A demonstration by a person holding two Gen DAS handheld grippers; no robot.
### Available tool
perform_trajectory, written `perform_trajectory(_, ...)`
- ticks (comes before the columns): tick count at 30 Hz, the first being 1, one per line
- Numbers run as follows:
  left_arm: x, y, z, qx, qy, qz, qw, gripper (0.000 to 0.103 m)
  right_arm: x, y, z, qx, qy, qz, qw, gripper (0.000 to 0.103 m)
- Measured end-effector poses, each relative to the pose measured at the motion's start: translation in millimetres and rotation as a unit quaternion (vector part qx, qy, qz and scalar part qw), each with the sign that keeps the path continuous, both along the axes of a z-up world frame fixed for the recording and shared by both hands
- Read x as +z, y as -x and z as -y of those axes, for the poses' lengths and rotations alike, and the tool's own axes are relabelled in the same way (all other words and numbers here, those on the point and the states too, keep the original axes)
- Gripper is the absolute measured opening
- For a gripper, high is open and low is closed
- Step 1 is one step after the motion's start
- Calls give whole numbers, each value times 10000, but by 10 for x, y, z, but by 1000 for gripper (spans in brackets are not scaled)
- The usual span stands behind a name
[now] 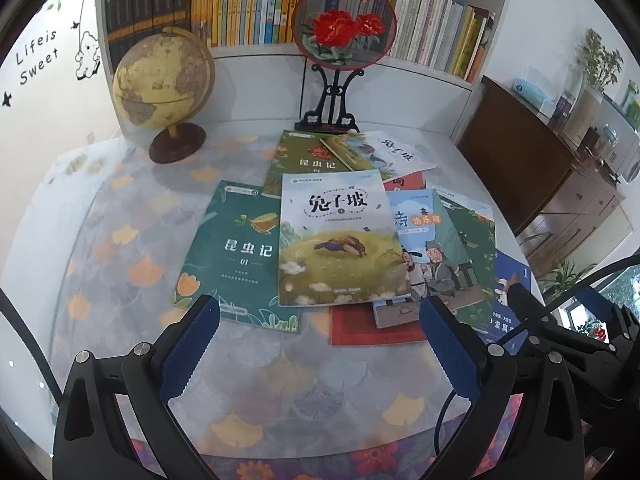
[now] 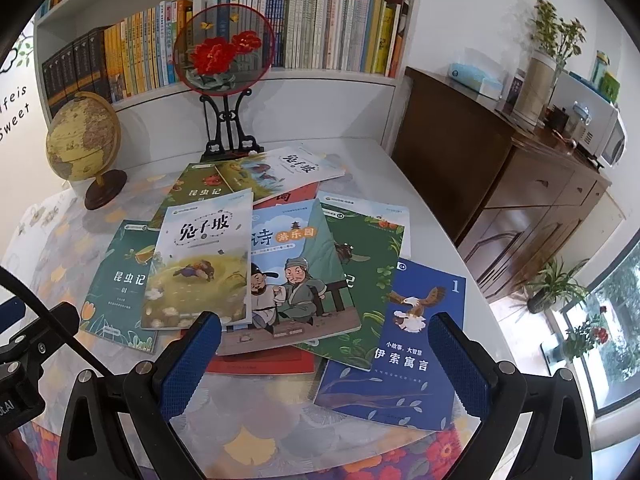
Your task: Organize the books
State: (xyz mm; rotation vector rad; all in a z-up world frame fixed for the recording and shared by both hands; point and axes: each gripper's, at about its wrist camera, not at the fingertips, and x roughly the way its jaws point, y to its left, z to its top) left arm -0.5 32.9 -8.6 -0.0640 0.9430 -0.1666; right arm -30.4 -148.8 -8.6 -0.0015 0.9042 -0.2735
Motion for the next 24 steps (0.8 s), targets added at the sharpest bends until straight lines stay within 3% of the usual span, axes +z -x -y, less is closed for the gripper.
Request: perform_trajectory(24, -74, 11, -82, -87, 194, -125, 9997, 100, -37, -18, -30, 50, -156, -65, 9998, 103)
